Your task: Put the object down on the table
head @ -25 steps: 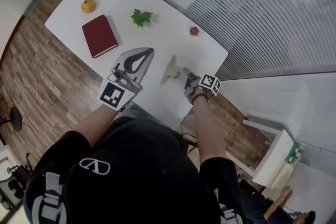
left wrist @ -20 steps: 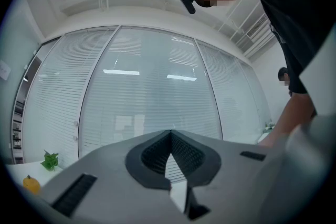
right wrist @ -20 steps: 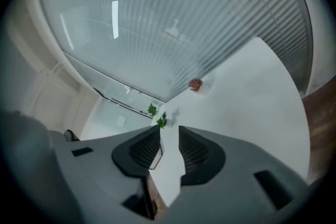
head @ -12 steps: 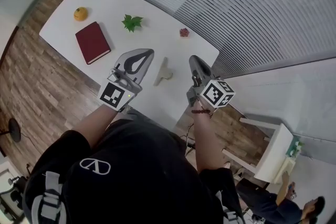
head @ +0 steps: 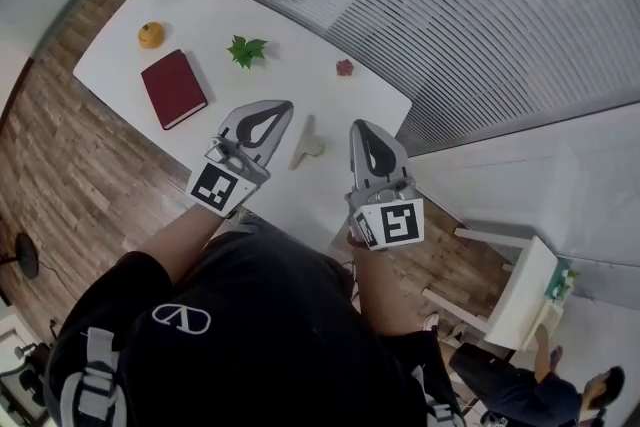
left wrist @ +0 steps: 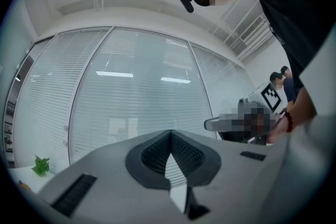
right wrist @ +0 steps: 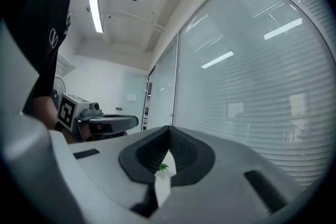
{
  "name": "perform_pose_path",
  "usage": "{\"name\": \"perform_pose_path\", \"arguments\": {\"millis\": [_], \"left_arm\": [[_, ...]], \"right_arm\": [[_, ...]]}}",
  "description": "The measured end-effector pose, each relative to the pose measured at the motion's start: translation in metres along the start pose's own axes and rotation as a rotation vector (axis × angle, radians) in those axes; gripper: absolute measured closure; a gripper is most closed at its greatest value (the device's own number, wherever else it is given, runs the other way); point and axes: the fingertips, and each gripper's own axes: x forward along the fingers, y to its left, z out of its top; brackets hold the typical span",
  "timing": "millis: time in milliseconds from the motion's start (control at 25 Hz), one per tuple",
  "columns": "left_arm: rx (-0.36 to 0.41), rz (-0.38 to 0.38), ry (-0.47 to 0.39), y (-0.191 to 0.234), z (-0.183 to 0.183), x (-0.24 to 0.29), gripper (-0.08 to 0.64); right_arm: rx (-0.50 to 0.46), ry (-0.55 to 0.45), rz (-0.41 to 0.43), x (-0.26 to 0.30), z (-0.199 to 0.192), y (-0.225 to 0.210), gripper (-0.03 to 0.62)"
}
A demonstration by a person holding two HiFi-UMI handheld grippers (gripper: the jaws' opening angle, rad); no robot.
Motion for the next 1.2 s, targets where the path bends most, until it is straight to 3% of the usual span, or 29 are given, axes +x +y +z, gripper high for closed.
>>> {"name": "perform_pose_path", "arguments": {"millis": [360, 840, 1200], "left_arm": [[0.006, 0.001, 0.019, -0.002, -0.003, 0.002, 0.555], [0.019, 0.006, 0.009, -0.002, 0.002, 0.005, 0.555], [0.008, 0.011, 0.008, 0.000, 0.001, 0.004, 0.555]], "right_arm": [[-0.072, -0.029, -0.030, -0.002, 0.004, 0.005, 0.588], [-0.004, 0.007, -0.060, -0.001, -0.014, -0.013, 0.591], [-0.014, 0.013, -0.063, -0.002, -0.013, -0.011, 0.591]]}}
